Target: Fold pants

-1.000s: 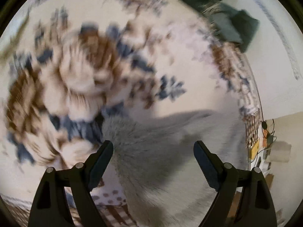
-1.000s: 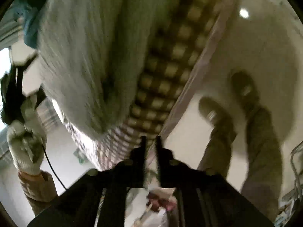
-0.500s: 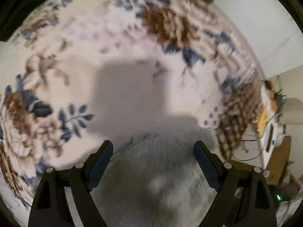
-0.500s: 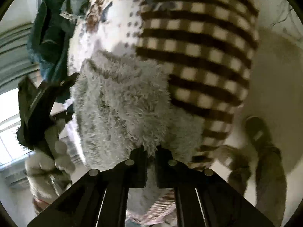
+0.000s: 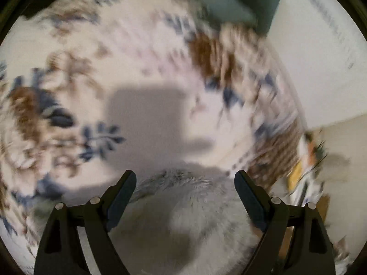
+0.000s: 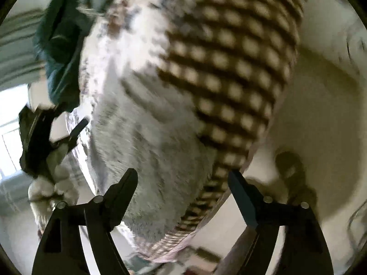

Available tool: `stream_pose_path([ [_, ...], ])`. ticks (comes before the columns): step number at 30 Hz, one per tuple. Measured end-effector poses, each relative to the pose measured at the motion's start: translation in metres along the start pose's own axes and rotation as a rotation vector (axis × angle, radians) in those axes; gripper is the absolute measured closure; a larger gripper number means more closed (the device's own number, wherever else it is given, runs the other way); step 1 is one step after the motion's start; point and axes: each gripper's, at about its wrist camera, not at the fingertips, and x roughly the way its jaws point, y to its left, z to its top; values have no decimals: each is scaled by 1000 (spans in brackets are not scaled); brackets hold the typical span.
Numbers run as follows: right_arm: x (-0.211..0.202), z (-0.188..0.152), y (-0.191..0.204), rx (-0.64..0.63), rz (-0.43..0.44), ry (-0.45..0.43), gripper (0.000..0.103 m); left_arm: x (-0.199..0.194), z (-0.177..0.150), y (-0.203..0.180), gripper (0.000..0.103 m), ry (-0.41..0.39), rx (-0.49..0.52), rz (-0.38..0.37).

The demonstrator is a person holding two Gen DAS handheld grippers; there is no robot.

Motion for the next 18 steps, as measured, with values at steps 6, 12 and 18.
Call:
stream_pose_path([
  [6,-9,39,52,-218,-44,4,15,-77,-45,66,16,-136,-189,-12],
  [12,12,30,101,-313,-96,141,15,-50,-84,131,16,-69,-425,24],
  [18,33,-54,81,-174,-103,271,15,-29,-99,155,16,-50,-466,-75],
])
